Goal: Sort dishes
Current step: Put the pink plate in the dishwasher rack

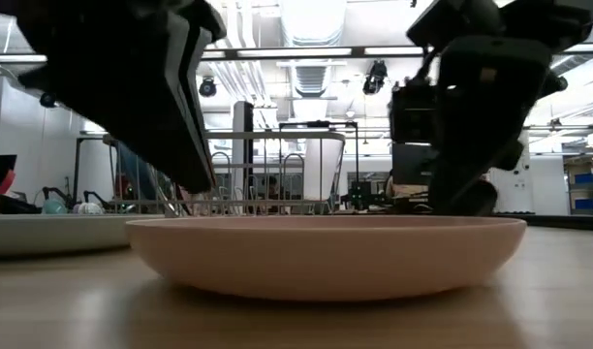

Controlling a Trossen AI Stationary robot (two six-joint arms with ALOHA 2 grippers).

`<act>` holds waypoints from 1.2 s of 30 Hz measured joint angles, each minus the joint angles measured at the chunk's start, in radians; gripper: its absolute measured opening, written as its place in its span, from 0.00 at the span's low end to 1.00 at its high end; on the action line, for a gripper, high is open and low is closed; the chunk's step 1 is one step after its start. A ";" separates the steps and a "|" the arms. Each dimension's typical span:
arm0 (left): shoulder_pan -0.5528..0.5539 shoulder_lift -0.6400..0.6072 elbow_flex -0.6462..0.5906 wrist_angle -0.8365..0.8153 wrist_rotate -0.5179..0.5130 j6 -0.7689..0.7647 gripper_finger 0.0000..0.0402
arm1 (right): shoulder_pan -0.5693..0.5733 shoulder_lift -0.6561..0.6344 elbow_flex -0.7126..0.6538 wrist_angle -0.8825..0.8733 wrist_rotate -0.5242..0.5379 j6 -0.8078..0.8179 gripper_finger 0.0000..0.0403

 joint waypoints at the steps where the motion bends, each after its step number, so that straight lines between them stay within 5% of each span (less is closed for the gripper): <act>1: 0.000 0.000 -0.013 0.028 -0.001 -0.003 0.00 | 0.000 0.015 0.012 0.002 0.002 -0.008 0.68; 12: 0.001 -0.001 -0.064 0.100 -0.056 -0.042 0.00 | 0.002 0.135 0.106 0.003 0.062 -0.115 0.53; 22: -0.001 -0.001 0.023 -0.003 -0.200 -0.035 0.00 | 0.001 0.145 0.108 -0.003 0.135 -0.196 0.05; 29: -0.021 -0.001 0.196 -0.317 -0.369 -0.168 0.00 | 0.000 0.134 0.104 -0.002 0.126 -0.290 0.01; 36: -0.073 -0.009 0.417 -0.521 -0.547 -0.187 0.00 | -0.012 0.014 0.074 0.000 -0.049 -0.414 0.00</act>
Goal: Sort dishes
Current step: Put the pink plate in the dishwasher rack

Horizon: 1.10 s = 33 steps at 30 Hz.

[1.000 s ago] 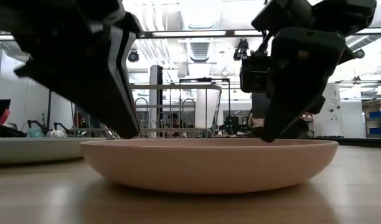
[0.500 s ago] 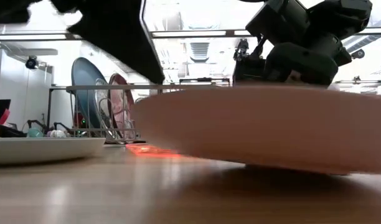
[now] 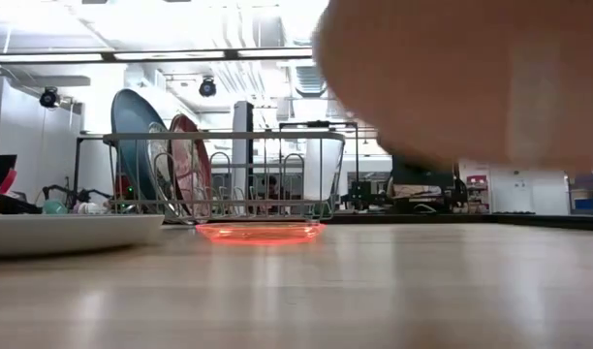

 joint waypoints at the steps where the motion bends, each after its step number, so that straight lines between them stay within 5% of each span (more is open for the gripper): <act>1: -0.007 -0.002 0.027 -0.004 -0.010 0.039 0.00 | -0.002 -0.027 -0.006 0.020 -0.027 -0.013 0.00; 7: -0.027 -0.018 0.159 0.003 -0.170 0.241 0.00 | -0.037 -0.190 -0.068 0.274 -0.242 -0.061 0.00; 13: -0.032 -0.093 0.131 -0.004 -0.262 0.343 0.00 | -0.040 -0.310 -0.167 0.762 -0.511 -0.191 0.00; 16: -0.026 -0.122 0.131 -0.005 -0.273 0.395 0.00 | -0.042 -0.343 -0.205 1.017 -0.564 -0.222 0.00; 20: -0.023 -0.135 0.128 -0.005 -0.268 0.513 0.00 | -0.073 -0.384 -0.217 1.085 -0.528 -0.295 0.00; 24: -0.023 -0.178 0.128 -0.005 -0.269 0.582 0.00 | -0.123 -0.419 -0.216 1.066 -0.338 -0.407 0.00; 33: -0.023 -0.342 0.128 -0.005 -0.269 0.651 0.00 | -0.412 -0.486 -0.083 0.721 -0.039 -0.964 0.00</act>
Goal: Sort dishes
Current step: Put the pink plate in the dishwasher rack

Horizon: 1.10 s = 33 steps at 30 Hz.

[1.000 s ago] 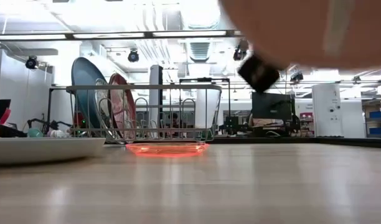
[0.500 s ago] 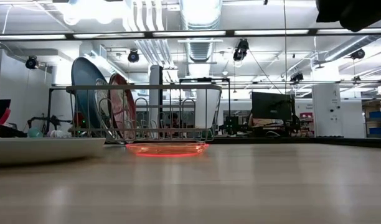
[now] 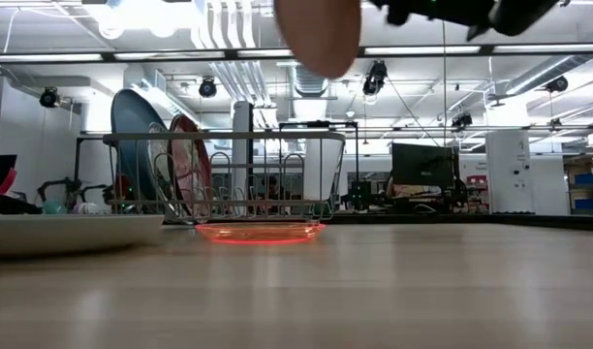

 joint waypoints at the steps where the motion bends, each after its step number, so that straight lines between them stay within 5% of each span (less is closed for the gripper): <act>1: 0.000 -0.020 0.000 0.000 0.000 0.006 0.00 | -0.031 0.008 0.029 -0.048 0.009 -0.067 0.00; 7: 0.000 -0.142 0.000 0.000 0.000 0.034 0.00 | -0.173 0.130 0.238 -0.180 -0.002 -0.436 0.00; 11: 0.000 -0.207 0.000 0.000 0.000 0.013 0.00 | -0.248 0.246 0.397 -0.306 -0.150 -0.624 0.00; 23: 0.000 -0.325 0.000 0.000 0.003 0.007 0.00 | -0.335 0.643 0.802 -0.400 -0.306 -1.026 0.00; 33: 0.000 -0.403 0.000 0.000 0.004 0.007 0.00 | -0.344 0.832 0.951 -0.462 -0.416 -1.288 0.00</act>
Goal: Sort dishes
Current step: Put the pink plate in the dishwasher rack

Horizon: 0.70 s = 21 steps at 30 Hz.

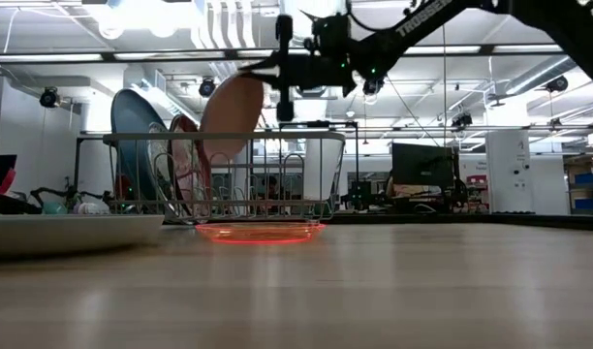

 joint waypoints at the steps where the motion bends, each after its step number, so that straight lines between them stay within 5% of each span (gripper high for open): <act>1: 0.000 -0.009 0.000 0.000 0.000 0.000 0.00 | 0.001 0.014 0.004 0.000 -0.002 -0.024 0.00; 21: 0.000 -0.079 0.000 0.000 0.028 0.011 0.00 | 0.020 0.138 0.061 -0.028 -0.047 -0.118 0.00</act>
